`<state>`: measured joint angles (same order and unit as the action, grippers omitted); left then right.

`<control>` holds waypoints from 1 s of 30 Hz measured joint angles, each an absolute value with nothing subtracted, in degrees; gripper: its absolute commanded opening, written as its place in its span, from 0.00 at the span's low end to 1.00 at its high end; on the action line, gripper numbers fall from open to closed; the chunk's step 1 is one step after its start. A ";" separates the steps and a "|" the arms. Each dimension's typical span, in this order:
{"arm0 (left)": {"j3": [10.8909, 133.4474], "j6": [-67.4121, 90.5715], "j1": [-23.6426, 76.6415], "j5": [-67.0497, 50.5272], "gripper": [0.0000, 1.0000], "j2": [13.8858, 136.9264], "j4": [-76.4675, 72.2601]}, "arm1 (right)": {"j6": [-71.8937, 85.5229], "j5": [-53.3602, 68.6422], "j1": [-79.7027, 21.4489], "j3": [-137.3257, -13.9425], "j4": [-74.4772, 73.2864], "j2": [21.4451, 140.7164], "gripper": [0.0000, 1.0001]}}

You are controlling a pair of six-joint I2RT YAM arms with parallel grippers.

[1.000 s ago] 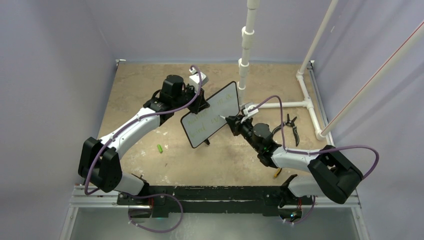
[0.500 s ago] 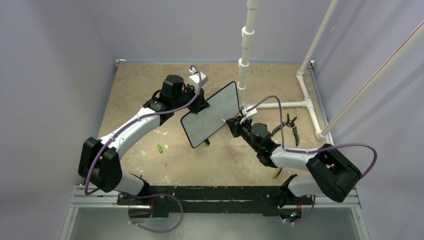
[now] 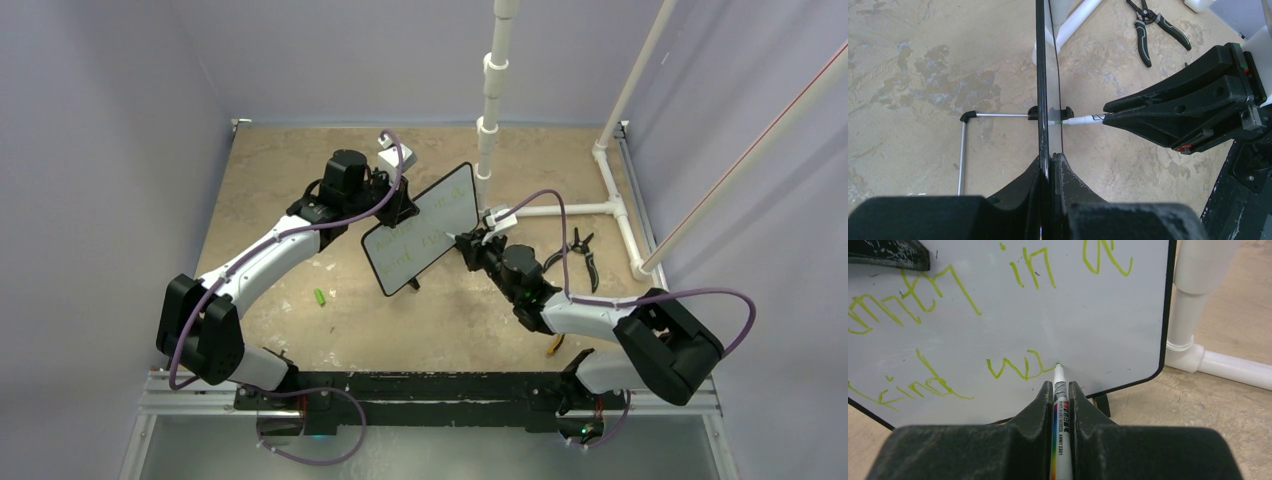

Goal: Write a sentence on the whiteboard

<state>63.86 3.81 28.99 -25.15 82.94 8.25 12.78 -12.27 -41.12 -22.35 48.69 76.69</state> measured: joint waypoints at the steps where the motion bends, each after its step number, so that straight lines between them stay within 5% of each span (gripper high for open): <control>1: 63.83 3.81 28.99 -25.15 0.00 82.94 8.25 | 12.73 -12.53 -41.12 -22.35 48.84 76.53 0.00; 30: 63.53 3.86 28.86 -24.88 0.00 82.91 7.77 | 11.38 -7.57 -40.91 -22.31 53.08 76.53 0.00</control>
